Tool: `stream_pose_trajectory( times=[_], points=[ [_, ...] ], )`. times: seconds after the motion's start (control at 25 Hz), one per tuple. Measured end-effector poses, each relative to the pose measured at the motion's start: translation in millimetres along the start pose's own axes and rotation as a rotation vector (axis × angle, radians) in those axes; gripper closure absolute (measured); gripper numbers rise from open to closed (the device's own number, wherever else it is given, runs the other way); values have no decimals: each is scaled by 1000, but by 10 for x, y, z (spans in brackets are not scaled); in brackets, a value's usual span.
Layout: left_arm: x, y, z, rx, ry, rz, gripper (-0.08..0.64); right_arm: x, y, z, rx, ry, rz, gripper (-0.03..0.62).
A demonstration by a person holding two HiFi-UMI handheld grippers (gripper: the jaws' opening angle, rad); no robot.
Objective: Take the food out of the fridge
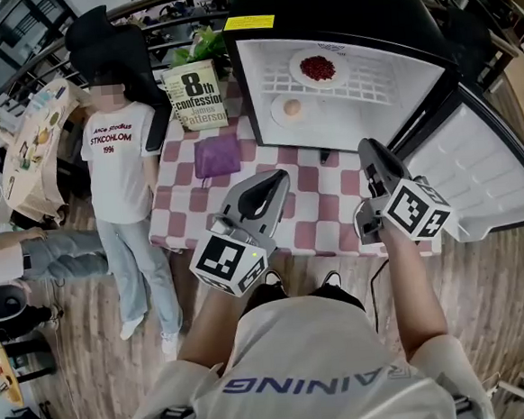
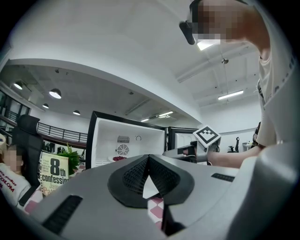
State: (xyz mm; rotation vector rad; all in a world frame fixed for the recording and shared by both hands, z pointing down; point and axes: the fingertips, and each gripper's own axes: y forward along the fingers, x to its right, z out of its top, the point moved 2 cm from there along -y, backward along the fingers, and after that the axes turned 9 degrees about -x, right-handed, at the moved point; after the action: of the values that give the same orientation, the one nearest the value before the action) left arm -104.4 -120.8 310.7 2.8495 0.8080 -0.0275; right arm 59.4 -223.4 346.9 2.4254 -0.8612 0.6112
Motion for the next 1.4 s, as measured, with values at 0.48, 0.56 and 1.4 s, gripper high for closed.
stream_pose_trajectory(
  times=[0.48,0.56,1.4],
  points=[
    [-347,-175,-159,-10,-52,27,552,275,1099,281,13,599,38,472],
    [-422,-205,-196,-12,-64,31,552,330,1248,275,30,677,32,471],
    [-720,-218,-233,17,-93,28,552,528,1754,332,53,991,-31,469]
  ],
)
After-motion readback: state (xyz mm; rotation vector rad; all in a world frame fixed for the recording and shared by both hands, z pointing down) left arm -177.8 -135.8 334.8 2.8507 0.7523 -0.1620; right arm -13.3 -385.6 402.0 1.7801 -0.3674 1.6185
